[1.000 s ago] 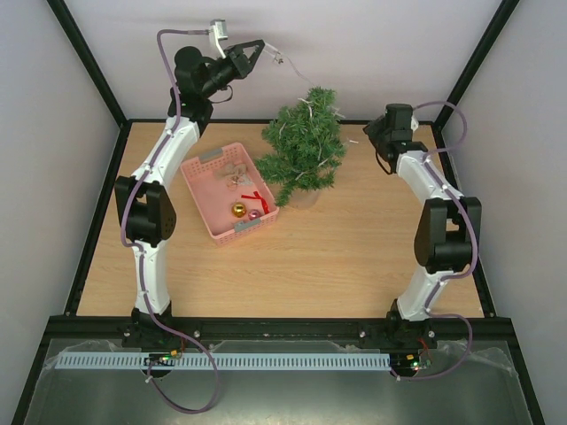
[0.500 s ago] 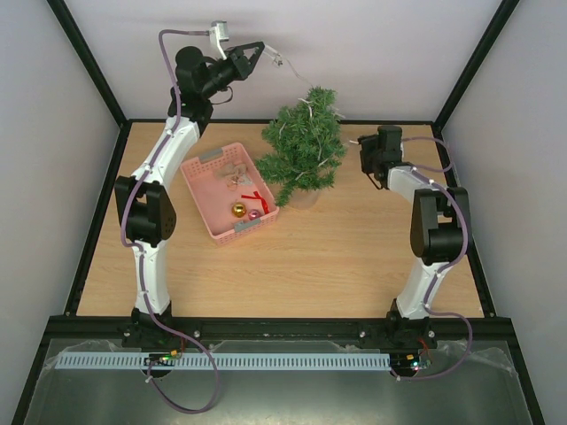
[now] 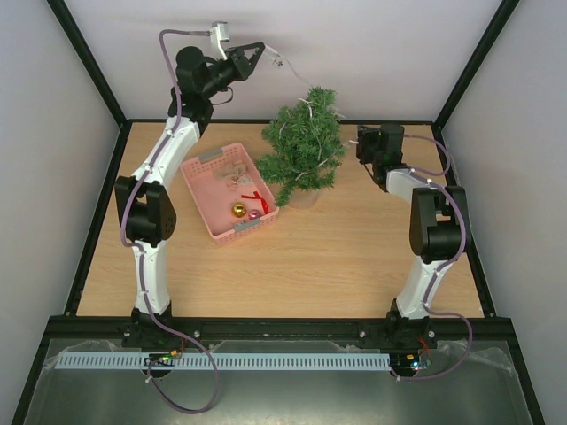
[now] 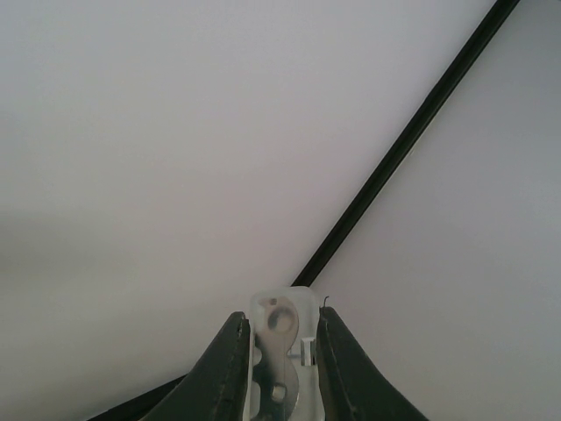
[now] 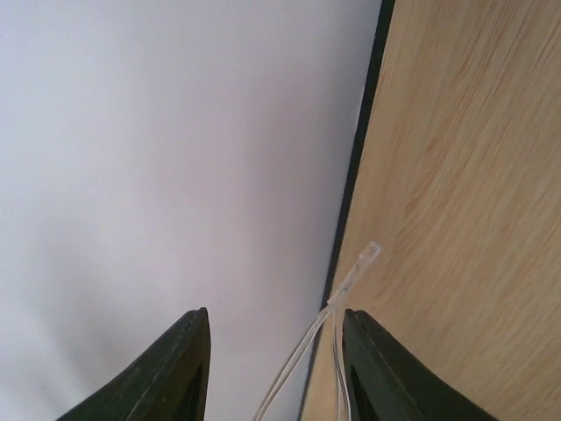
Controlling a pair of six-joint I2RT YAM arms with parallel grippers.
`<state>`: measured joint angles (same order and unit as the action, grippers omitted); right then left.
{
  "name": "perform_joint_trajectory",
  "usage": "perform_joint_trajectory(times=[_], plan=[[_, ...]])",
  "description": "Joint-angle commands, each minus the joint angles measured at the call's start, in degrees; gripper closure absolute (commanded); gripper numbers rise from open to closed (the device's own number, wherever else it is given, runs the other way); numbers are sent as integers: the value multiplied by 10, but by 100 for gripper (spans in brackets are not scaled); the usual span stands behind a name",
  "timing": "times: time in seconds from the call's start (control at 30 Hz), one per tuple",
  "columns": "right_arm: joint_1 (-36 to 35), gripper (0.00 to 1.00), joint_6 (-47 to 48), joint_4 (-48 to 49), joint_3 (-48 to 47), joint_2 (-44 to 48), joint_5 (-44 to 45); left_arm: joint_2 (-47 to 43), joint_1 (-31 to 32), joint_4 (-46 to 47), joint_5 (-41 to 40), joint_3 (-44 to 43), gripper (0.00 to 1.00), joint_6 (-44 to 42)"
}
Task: Decorate the small christmas tree
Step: Wrap the decoration item around the Christmas tree.
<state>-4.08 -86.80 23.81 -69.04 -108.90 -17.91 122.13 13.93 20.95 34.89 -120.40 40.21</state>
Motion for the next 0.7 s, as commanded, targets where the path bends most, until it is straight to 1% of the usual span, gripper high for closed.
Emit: perform_joint_trajectory(times=[0.0, 0.07, 0.17, 0.2, 0.3, 0.37, 0.5, 0.67], plan=[[4, 62, -25, 43, 10, -9, -13, -32, 4, 1, 2, -1, 97, -11], [5, 73, -27, 50, 18, -4, -6, -33, 3, -5, 2, -1, 97, -17], [9, 94, -23, 80, 25, -3, -10, -37, 3, -17, 2, 1, 97, -29], [12, 98, -20, 99, 25, -3, -17, -38, 3, -20, 1, 2, 97, -34], [24, 98, 1, 145, 16, 0, -43, -41, 3, -35, -8, 3, 97, -49], [31, 98, 36, 159, 3, 17, -48, -42, 1, -37, -15, 4, 97, -52], [32, 98, 119, 140, -23, 63, -26, -44, -3, -41, -26, 3, 98, -55], [32, 98, 200, 146, -45, 107, 2, -58, -5, -54, -39, 13, 98, -83]])
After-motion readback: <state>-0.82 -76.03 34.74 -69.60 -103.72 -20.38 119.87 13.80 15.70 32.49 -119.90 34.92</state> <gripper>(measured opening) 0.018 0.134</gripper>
